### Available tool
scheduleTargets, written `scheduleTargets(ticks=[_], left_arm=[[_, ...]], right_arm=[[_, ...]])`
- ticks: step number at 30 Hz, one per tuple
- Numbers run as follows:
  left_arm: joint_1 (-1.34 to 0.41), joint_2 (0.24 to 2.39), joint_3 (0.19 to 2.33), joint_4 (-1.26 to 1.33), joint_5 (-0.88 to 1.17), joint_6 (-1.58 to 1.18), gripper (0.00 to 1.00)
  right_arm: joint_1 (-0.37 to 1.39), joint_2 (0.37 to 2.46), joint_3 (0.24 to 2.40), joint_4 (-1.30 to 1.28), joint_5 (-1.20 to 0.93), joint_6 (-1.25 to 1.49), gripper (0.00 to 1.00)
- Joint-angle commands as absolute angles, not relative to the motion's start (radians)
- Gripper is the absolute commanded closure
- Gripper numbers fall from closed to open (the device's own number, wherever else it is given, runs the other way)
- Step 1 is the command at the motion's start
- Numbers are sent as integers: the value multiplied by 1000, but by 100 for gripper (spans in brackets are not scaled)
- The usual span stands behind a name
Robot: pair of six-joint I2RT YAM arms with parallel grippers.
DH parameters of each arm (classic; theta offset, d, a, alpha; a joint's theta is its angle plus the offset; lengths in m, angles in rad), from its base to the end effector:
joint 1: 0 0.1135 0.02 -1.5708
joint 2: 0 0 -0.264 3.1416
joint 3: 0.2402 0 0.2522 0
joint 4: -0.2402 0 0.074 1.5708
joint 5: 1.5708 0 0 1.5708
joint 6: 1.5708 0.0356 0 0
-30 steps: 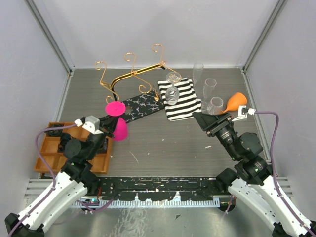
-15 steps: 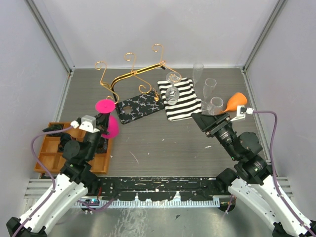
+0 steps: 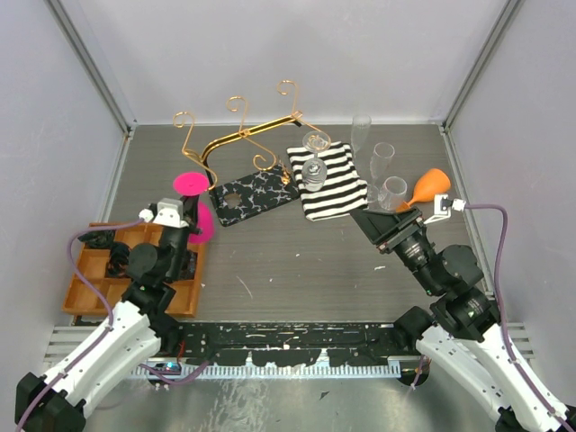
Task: Place the wine glass upside down on the wine glass rack
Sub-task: Turn the wine glass upside down at the wine rack.
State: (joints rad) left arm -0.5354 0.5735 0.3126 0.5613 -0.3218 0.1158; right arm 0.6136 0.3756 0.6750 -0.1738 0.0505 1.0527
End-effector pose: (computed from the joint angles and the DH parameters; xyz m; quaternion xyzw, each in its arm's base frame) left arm 0.1376 -0.0685 0.2834 0.0652 0.5961 -0.0725 0.7969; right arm 0.0824 0.0558 0.3536 0.1625 0.6411 0.5437 0.5167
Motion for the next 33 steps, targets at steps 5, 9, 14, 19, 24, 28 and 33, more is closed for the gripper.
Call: scheduleTargets(ticks=[5, 9, 14, 19, 24, 28, 33], left_arm=[[-511, 541, 327, 627, -389, 158, 100], [-478, 569, 318, 654, -376, 157, 100], [-400, 662, 319, 720, -286, 145, 100], [-269, 745, 329, 803, -129, 40, 100], [-184, 825, 342, 898, -20, -23, 100], [-163, 856, 348, 929, 54, -36, 100], [-153, 856, 339, 963, 106, -54, 100]], right_arm=[[616, 373, 720, -165, 51, 1024, 42], [616, 380, 716, -167, 59, 1021, 42], [617, 369, 702, -170, 70, 1007, 42], [617, 358, 700, -182, 77, 1002, 42], [617, 358, 705, -191, 71, 997, 42], [616, 345, 695, -206, 78, 997, 42], [617, 336, 687, -210, 79, 1003, 42]])
